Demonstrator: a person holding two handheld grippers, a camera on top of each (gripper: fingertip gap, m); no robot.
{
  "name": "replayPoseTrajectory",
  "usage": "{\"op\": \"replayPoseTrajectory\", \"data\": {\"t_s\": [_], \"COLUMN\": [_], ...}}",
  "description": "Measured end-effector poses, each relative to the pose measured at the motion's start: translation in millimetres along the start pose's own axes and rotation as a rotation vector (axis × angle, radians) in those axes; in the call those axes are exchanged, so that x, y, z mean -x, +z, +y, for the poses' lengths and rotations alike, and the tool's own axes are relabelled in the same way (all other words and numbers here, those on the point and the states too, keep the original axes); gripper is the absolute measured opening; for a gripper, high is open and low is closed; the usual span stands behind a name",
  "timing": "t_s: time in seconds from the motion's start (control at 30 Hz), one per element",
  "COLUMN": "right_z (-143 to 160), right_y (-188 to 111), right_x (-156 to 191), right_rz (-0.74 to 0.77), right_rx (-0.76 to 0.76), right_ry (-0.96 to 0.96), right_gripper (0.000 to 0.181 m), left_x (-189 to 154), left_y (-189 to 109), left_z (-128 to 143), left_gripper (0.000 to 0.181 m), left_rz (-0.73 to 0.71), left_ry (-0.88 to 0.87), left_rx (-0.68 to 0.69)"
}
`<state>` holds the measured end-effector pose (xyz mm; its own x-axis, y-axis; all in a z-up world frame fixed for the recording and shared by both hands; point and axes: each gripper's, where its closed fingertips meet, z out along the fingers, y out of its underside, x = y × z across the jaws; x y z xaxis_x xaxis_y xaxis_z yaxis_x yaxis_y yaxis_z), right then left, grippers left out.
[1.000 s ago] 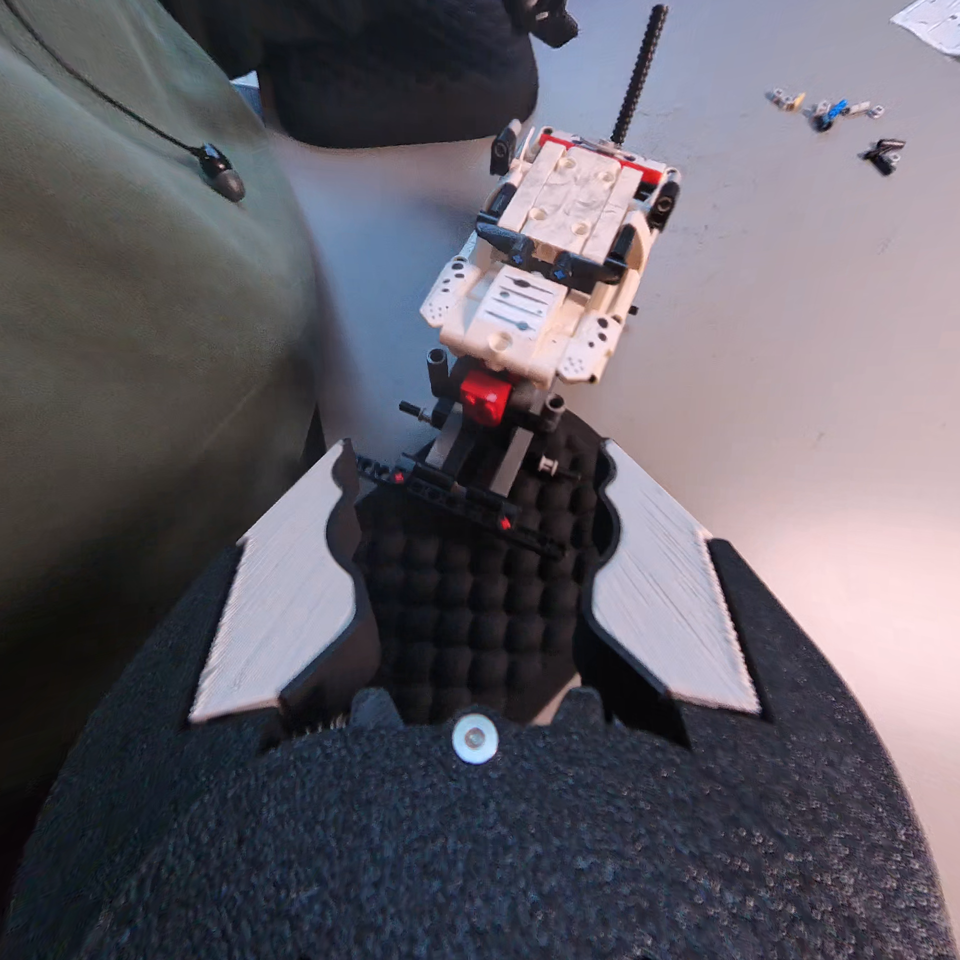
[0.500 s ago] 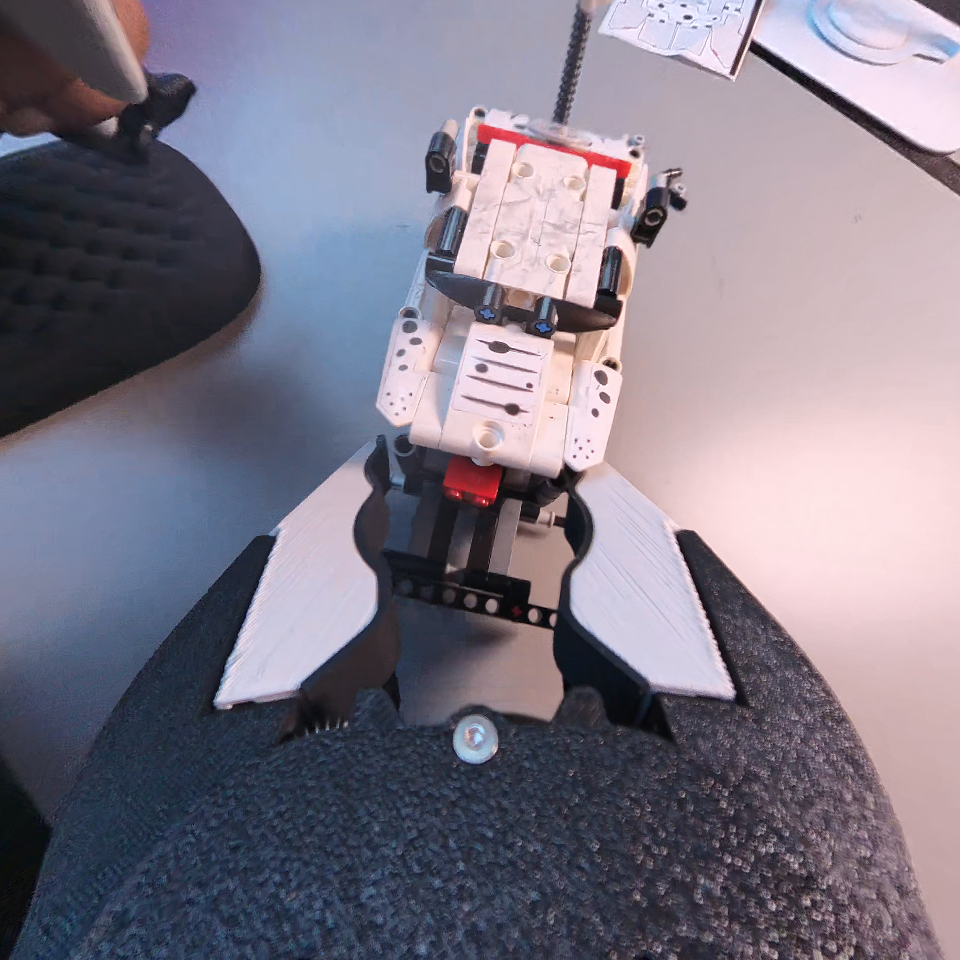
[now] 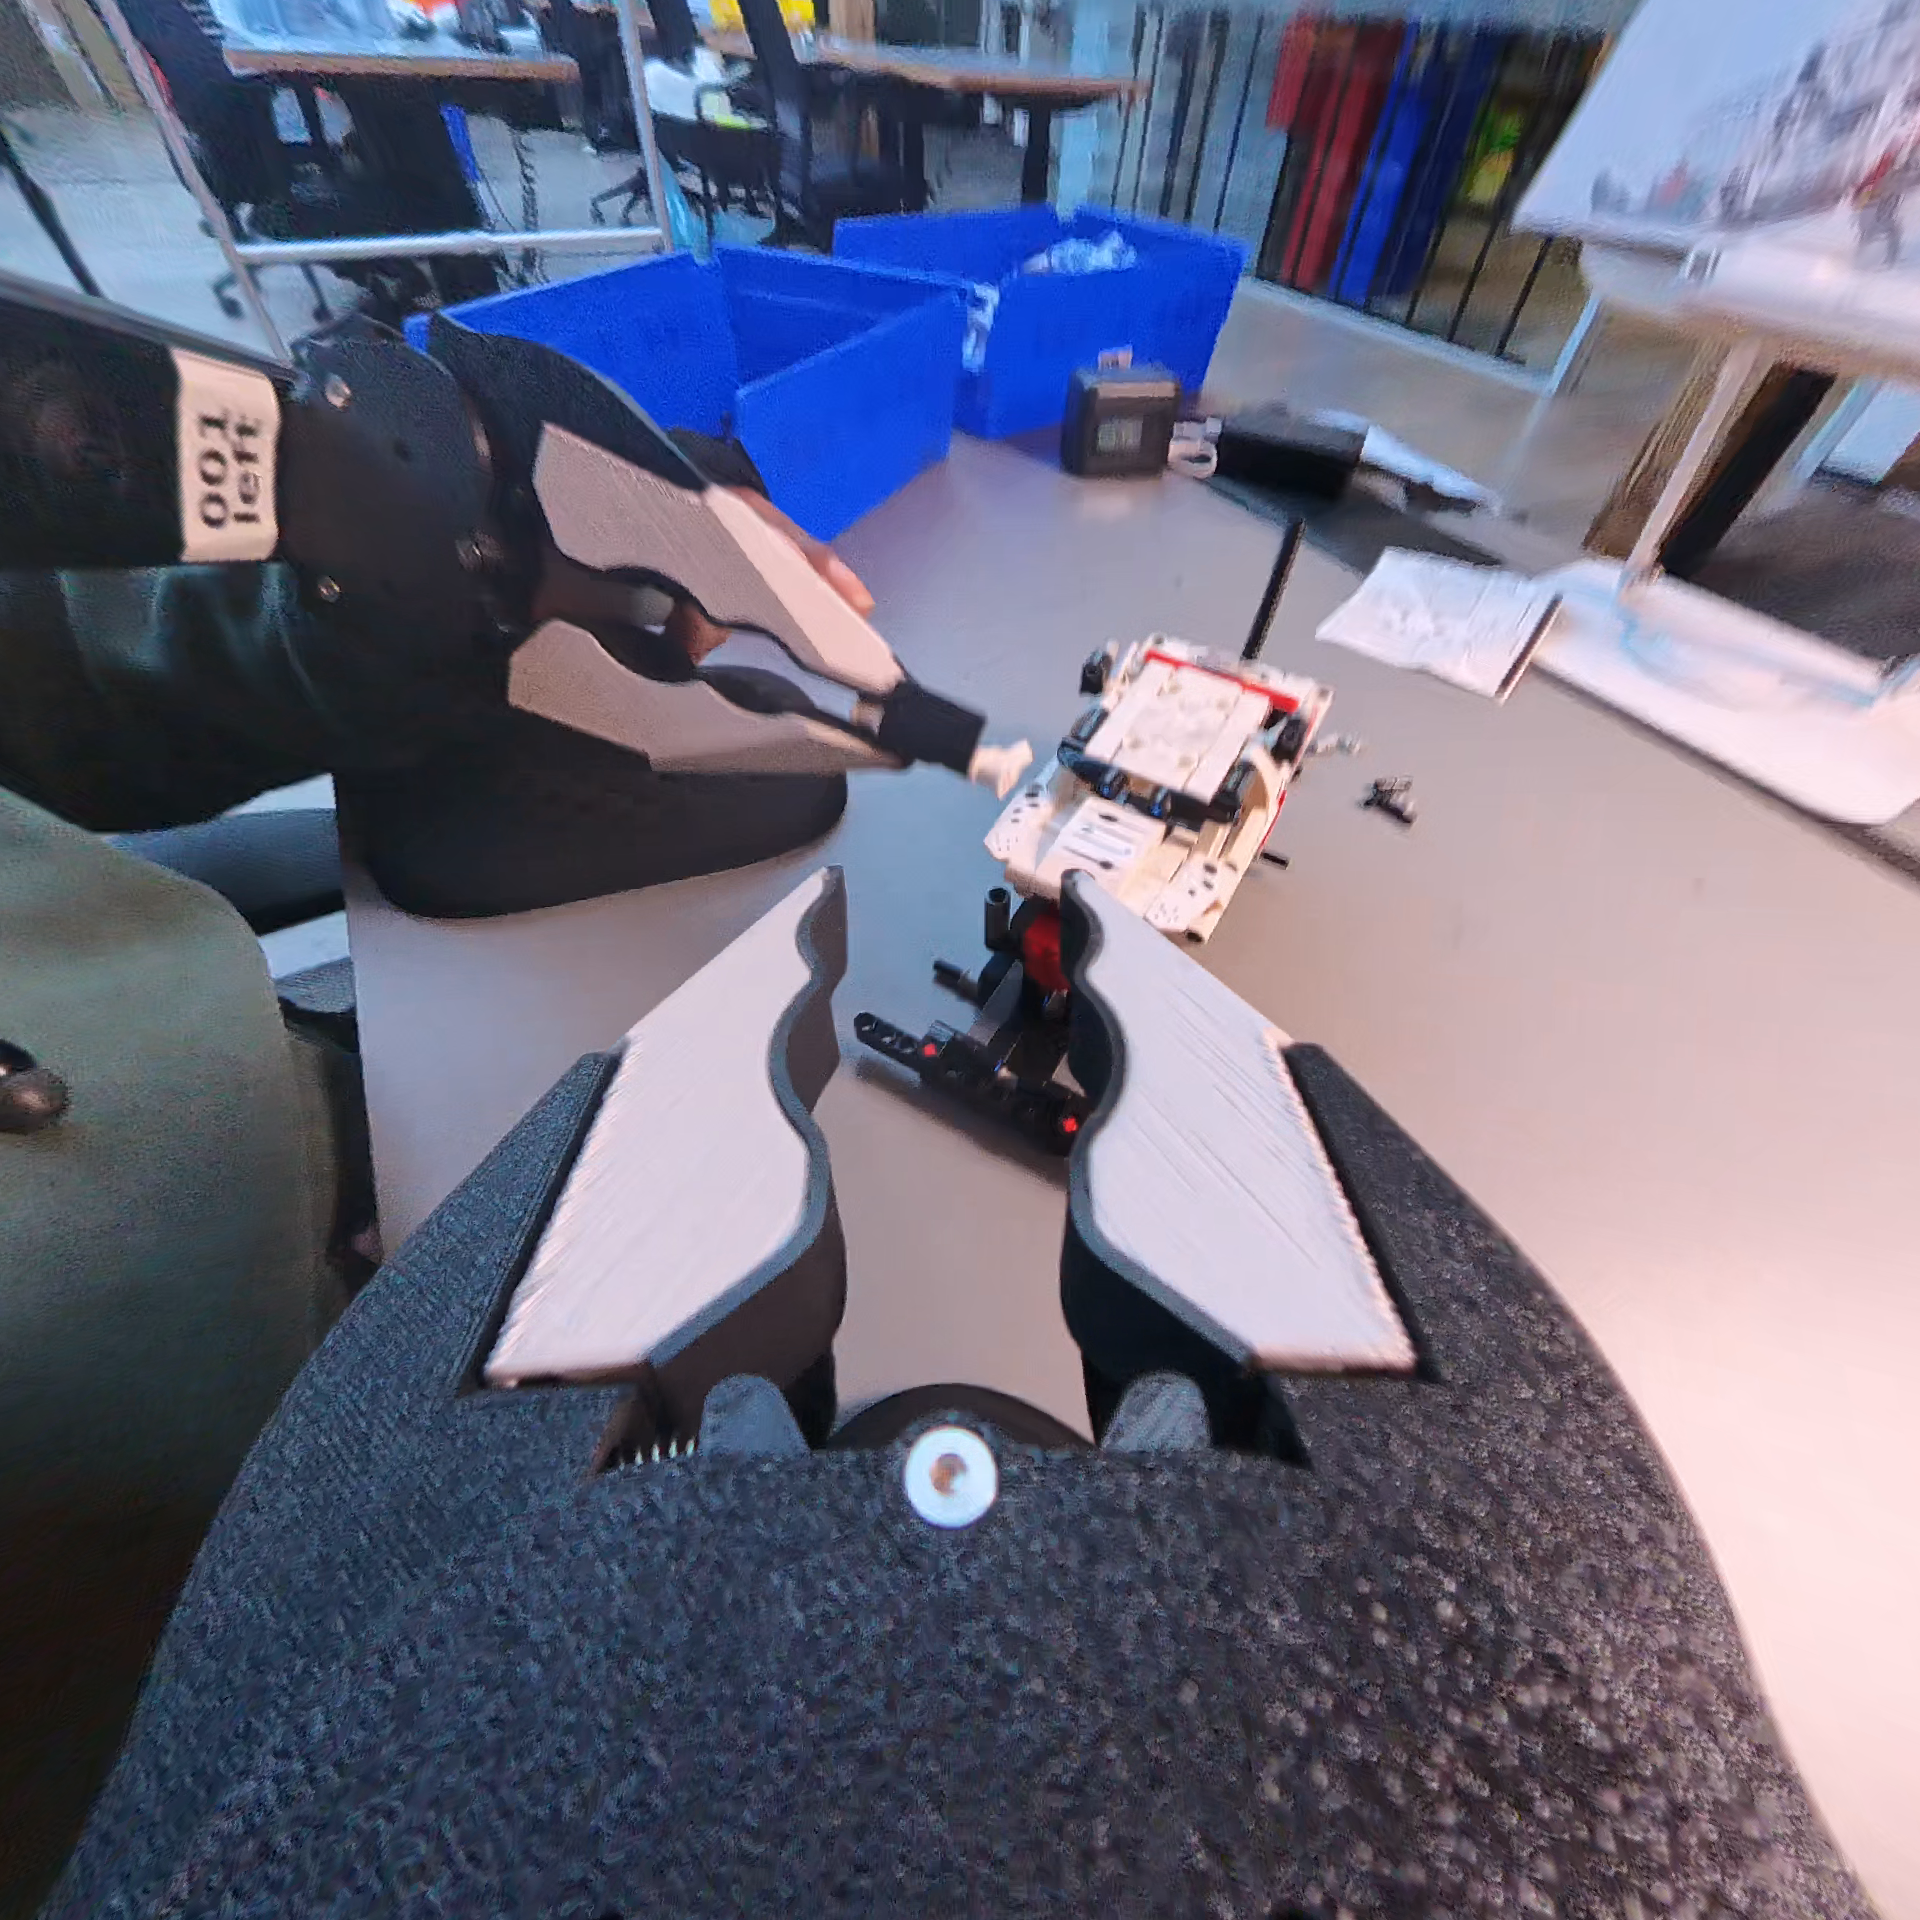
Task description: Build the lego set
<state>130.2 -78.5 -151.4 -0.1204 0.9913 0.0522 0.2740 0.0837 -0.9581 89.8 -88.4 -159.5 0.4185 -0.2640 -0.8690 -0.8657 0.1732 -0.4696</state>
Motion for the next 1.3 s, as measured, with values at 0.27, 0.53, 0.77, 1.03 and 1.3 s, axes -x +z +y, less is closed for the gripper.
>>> {"op": "replayPoseTrajectory", "data": {"t_s": [0.27, 0.53, 0.77, 1.03, 1.3], "right_z": [9.6, 25.4, 29.0, 34.9, 11.5], "right_y": [5.5, 7.8, -12.7, -8.1, -13.1], "right_x": [12.9, -0.4, -19.8, -24.1, -23.3], "right_rz": [0.114, 0.129, 0.114, 0.128, 0.095], "right_rx": [0.094, 0.145, 0.075, 0.065, -0.002], "right_ry": [-0.801, -0.852, -0.648, -0.628, -0.616], "right_gripper": [0.027, 0.014, 0.013, 0.014, 0.014], "left_x": [-29.3, -23.7, -6.5, -18.7, 17.6], "left_y": [12.4, 11.3, 23.5, 43.3, 32.7], "left_z": [-25.2, -22.8, 49.3, 53.7, 24.9], "left_gripper": [0.005, 0.030, 0.043, 0.024, 0.015], "left_rz": [0.108, 0.165, 0.257, 0.314, 0.289], "left_ry": [0.223, 0.034, -0.090, 0.102, -0.285], "left_rx": [-0.014, -0.046, 0.146, 0.139, -0.062]}}
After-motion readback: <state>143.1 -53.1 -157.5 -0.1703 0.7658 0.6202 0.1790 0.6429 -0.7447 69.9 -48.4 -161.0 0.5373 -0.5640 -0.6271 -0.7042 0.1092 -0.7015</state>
